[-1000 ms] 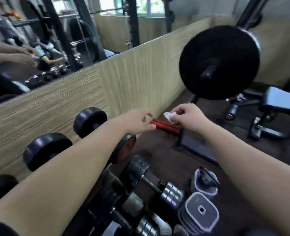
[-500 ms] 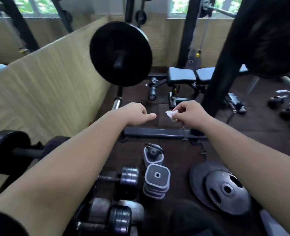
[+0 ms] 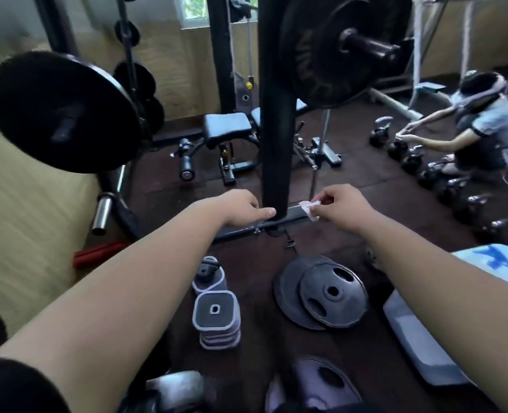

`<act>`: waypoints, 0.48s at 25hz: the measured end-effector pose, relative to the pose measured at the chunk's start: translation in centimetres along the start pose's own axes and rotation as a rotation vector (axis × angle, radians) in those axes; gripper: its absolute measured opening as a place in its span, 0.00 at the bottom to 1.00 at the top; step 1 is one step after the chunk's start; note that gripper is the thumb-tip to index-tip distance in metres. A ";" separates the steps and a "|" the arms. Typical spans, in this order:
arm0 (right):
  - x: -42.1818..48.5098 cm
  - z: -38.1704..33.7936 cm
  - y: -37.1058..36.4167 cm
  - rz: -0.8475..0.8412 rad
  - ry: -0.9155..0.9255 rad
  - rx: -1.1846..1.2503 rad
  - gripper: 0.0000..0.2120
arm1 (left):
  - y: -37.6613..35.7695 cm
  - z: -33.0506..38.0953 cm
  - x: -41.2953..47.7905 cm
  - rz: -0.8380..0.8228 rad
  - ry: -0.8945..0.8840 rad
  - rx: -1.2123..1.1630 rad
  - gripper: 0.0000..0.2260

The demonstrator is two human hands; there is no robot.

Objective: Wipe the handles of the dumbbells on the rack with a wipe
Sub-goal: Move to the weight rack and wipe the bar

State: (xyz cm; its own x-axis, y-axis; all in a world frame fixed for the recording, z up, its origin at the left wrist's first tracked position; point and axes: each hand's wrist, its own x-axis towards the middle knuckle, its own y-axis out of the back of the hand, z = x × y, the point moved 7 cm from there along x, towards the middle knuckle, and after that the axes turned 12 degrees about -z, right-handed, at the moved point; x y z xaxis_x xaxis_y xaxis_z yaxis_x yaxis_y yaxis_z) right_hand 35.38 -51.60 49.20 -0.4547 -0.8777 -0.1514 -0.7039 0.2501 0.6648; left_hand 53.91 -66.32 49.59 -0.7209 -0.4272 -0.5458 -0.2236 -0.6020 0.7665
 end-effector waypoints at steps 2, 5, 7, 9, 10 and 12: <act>-1.1 4.3 3.0 0.020 -0.034 0.003 0.03 | -1.7 4.8 2.8 -0.101 -0.024 0.007 0.28; -2.3 10.5 6.8 0.042 -0.096 0.050 0.02 | -3.5 11.8 6.6 -0.170 -0.083 -0.019 0.28; -3.0 13.9 8.7 0.045 -0.133 0.078 0.02 | -4.4 15.6 8.7 -0.186 -0.116 -0.012 0.28; -3.5 16.6 10.7 0.052 -0.168 0.097 0.02 | -5.0 18.5 10.7 -0.197 -0.131 0.017 0.28; -3.7 17.8 11.6 0.054 -0.183 0.117 0.03 | -5.3 19.6 11.6 -0.204 -0.133 0.030 0.28; -3.9 19.6 13.0 0.057 -0.209 0.132 0.03 | -5.8 21.1 13.3 -0.215 -0.137 0.057 0.28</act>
State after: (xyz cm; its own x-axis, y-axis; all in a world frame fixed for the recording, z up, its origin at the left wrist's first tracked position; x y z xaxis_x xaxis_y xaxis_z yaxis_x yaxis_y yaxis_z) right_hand 17.28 -36.92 44.09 -0.5887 -0.7606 -0.2738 -0.7329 0.3594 0.5777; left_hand 31.76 -54.25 45.08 -0.7339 -0.1955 -0.6505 -0.4152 -0.6289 0.6574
